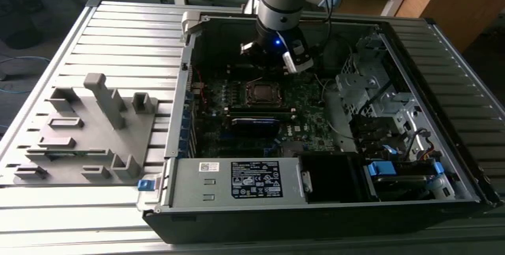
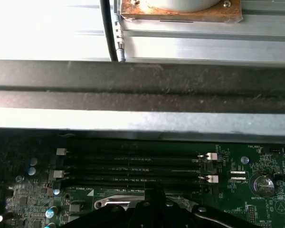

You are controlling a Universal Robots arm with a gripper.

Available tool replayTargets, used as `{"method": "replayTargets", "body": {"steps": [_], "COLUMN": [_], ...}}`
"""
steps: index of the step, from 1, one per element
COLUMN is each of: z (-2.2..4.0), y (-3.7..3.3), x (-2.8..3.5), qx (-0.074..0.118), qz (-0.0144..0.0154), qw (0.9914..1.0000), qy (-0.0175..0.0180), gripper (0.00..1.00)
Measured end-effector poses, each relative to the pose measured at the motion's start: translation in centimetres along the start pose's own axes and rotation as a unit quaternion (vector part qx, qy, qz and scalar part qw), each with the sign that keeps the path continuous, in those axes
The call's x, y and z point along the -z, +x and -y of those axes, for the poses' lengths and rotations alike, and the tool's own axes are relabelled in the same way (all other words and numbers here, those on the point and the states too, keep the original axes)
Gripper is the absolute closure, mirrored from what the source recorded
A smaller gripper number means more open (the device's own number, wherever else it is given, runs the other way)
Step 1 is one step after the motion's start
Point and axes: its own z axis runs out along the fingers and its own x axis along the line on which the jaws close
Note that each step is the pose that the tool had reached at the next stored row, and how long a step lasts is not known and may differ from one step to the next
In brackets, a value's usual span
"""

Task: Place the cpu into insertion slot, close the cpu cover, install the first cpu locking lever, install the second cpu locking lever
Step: 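Install the first cpu locking lever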

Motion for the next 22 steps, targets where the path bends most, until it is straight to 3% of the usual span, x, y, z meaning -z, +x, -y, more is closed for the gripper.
{"method": "replayTargets", "body": {"steps": [8,22], "z": [-0.05,-0.06], "y": [-0.03,-0.04], "x": [-0.26,-0.27], "qx": [-0.03,-0.031], "qz": [0.0065,0.0068], "qw": [0.99953,0.9995], "qy": [0.0008,0.0007], "gripper": [0.9,0.9]}}
